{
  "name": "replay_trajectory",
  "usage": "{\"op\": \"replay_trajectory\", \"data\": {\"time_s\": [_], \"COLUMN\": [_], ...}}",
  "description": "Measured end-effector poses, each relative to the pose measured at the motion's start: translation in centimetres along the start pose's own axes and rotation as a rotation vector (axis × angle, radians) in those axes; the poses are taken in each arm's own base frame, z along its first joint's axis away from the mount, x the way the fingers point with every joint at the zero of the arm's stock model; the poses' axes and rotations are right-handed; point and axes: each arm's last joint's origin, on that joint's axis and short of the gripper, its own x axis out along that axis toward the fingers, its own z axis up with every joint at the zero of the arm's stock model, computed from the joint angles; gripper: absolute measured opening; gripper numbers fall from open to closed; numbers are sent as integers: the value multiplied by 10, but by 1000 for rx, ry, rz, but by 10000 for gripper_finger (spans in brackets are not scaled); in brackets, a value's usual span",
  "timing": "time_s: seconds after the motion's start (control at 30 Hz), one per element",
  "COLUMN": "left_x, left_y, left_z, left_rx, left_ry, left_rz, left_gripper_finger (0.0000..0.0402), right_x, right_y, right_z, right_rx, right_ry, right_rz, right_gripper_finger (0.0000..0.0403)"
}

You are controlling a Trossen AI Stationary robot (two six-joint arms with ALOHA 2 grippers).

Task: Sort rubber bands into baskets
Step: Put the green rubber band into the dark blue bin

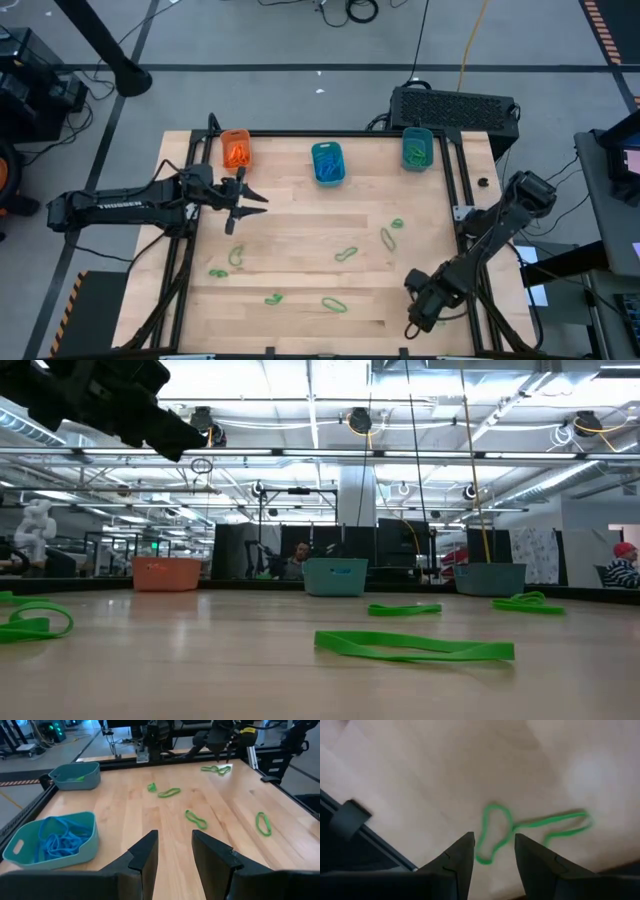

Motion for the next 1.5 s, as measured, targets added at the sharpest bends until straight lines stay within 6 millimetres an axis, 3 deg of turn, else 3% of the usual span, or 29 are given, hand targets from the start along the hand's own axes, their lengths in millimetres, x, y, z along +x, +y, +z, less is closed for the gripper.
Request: {"op": "replay_trajectory", "data": {"time_s": [0.23, 0.7, 1.17, 1.3, 1.5], "left_x": [0, 0, 0, 0, 0], "left_y": [0, 0, 0, 0, 0], "left_z": [1, 1, 1, 1, 1], "left_rx": [5, 5, 4, 3, 1], "left_ry": [-13, -13, -11, -11, -11], "left_rz": [3, 3, 3, 4, 6], "left_gripper_finger": [128, 128, 128, 128, 128], "right_x": [17, 30, 53, 62, 59], "right_y": [1, -4, -5, -5, -5], "right_z": [-10, -24, -25, -24, -24], "right_rx": [19, 48, 50, 43, 24], "right_ry": [-62, -62, -74, -48, -29], "right_rz": [74, 85, 107, 65, 81], "right_gripper_finger": [134, 134, 132, 105, 9]}}
